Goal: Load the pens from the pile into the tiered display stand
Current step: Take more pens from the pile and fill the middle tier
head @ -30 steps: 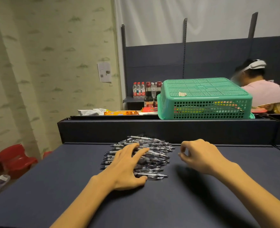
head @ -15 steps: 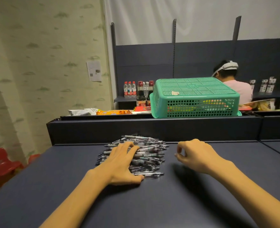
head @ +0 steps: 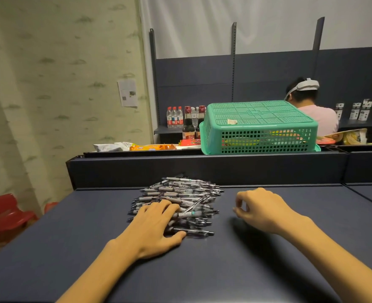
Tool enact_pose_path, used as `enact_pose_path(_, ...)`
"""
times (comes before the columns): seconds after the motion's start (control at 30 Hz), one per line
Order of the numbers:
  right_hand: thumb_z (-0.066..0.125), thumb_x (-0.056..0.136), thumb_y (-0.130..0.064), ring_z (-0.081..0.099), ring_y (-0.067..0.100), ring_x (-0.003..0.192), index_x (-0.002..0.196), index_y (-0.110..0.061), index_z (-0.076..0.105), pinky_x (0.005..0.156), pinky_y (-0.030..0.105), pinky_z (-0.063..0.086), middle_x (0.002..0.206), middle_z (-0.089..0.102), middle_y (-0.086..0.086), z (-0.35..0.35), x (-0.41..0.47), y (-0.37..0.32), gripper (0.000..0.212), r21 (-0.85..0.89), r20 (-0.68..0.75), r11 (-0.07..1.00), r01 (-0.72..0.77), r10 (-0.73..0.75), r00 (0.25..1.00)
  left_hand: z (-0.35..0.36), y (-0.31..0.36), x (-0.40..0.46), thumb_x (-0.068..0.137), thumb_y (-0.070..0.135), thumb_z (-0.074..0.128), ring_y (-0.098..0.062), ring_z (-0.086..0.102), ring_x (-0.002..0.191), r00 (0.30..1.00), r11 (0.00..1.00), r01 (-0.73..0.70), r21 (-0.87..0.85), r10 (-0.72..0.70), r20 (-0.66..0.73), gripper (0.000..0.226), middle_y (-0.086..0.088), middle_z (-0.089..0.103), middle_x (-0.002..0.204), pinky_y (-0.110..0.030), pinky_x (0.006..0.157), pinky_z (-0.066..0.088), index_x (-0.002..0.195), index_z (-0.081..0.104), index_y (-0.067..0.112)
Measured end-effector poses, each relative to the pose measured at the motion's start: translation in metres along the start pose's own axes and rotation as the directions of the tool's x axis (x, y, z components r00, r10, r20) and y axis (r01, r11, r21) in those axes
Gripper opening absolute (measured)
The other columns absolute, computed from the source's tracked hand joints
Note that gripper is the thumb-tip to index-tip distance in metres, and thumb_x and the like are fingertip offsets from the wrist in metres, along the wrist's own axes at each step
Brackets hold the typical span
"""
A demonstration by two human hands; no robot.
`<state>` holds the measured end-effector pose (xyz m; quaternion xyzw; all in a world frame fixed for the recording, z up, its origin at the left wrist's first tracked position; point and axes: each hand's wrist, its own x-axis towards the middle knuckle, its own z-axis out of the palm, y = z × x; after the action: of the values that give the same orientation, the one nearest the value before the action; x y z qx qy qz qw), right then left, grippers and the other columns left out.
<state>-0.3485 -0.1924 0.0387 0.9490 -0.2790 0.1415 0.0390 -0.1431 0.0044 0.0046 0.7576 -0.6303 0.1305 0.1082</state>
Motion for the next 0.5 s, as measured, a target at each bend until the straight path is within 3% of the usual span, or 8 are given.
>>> enact_pose_path(0.17, 0.048, 0.094, -0.048, 0.060, 0.024, 0.099, 0.105, -0.027, 0.057, 0.072, 0.028, 0.042, 0.108, 0.066, 0.000, 0.000, -0.004, 0.000, 0.025, 0.011, 0.003, 1.000, 0.008, -0.008, 1.000, -0.001, 0.003, -0.003, 0.083, 0.068, 0.032, -0.008, 0.040, 0.116, 0.999, 0.999, 0.041, 0.027, -0.041, -0.007, 0.063, 0.015, 0.038, 0.128, -0.032, 0.101, 0.029, 0.140, 0.028, 0.041)
enact_pose_path(0.37, 0.048, 0.095, -0.047, 0.060, 0.023, 0.099, 0.106, -0.026, 0.057, 0.071, 0.027, 0.041, 0.107, 0.066, 0.001, 0.000, -0.009, 0.000, 0.026, 0.023, 0.023, 0.999, 0.023, -0.024, 0.999, 0.003, 0.012, -0.006, 0.084, 0.069, 0.035, -0.010, 0.039, 0.116, 0.999, 0.998, 0.050, 0.038, -0.050, -0.011, 0.070, 0.015, 0.042, 0.131, -0.026, 0.094, 0.033, 0.147, 0.018, 0.043)
enact_pose_path(0.5, 0.048, 0.095, -0.047, 0.060, 0.022, 0.097, 0.106, -0.025, 0.057, 0.071, 0.027, 0.042, 0.107, 0.066, 0.000, 0.001, -0.012, -0.001, 0.025, 0.029, 0.036, 0.999, 0.037, -0.038, 0.999, 0.001, 0.020, -0.010, 0.082, 0.077, 0.017, -0.011, 0.039, 0.117, 0.998, 0.997, 0.057, 0.049, -0.058, 0.014, 0.069, 0.013, 0.041, 0.132, -0.026, 0.092, 0.034, 0.145, 0.008, 0.052)
